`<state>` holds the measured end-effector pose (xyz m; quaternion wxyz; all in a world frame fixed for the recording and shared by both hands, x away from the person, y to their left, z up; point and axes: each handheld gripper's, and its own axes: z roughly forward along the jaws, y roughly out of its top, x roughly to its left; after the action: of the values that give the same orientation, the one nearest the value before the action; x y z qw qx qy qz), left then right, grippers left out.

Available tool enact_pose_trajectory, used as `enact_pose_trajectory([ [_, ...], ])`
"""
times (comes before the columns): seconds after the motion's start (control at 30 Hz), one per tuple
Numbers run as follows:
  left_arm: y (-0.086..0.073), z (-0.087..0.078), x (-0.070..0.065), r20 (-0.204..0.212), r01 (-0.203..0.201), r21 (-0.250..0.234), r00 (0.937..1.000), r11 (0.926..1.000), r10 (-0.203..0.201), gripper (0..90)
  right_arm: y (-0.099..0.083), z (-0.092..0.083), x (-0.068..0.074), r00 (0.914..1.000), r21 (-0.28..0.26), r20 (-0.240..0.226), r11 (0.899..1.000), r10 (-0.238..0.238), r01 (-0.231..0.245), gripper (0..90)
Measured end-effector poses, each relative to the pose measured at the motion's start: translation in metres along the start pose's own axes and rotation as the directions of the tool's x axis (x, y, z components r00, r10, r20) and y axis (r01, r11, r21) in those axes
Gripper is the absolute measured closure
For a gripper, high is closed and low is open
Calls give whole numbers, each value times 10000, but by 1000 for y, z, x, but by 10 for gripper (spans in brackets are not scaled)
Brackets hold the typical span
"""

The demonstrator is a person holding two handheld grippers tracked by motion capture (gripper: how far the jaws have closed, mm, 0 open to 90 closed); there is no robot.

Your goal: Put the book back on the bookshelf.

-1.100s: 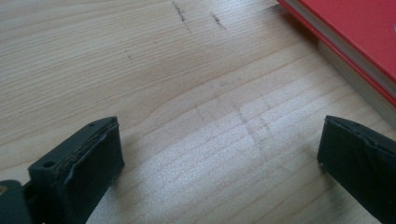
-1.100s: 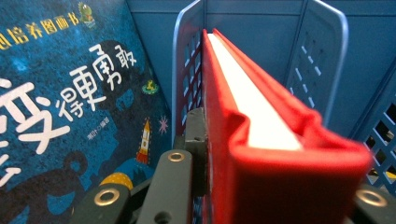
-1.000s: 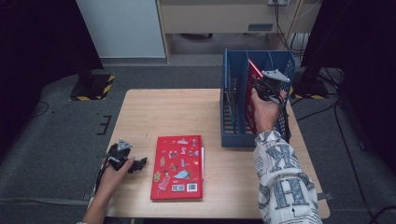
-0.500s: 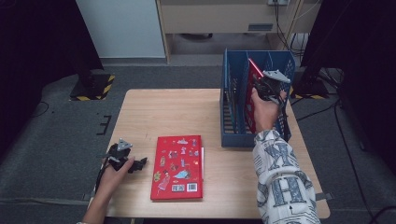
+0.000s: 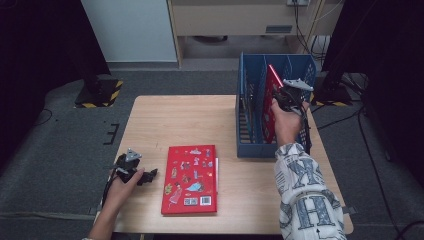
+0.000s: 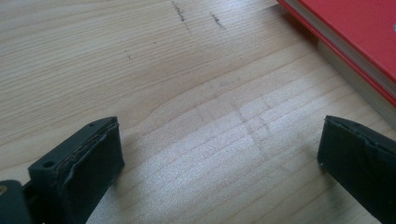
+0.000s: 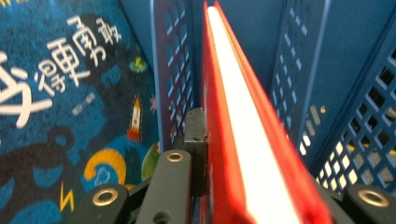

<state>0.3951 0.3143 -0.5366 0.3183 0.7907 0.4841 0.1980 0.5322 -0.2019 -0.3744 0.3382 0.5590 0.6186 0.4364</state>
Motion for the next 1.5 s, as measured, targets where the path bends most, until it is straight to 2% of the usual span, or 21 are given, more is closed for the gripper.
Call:
enact_pose_trajectory([
  [0.17,0,0,0,1,1,-3,10000,10000,-1,0,-2,-3,3,9994,150,-96,9993,-329,331,780],
  [0.6,0,0,0,7,-3,-5,10000,10000,3,0,-1,-8,9,9979,416,-239,9973,-601,611,746],
  [0.93,0,0,0,7,-2,-5,10000,10000,2,0,11,-21,8,9969,539,-438,9962,-654,678,702],
  [1.1,0,0,0,10,-4,6,10000,10000,4,0,18,-23,10,9943,589,-499,9935,-947,976,698],
  [1.27,0,0,0,8,-1,-7,10000,10000,1,0,19,-22,8,9951,663,-567,9942,-804,841,705],
  [1.5,0,0,0,9,-3,6,10000,10000,3,0,20,-19,8,9945,776,-609,9930,-848,894,703],
])
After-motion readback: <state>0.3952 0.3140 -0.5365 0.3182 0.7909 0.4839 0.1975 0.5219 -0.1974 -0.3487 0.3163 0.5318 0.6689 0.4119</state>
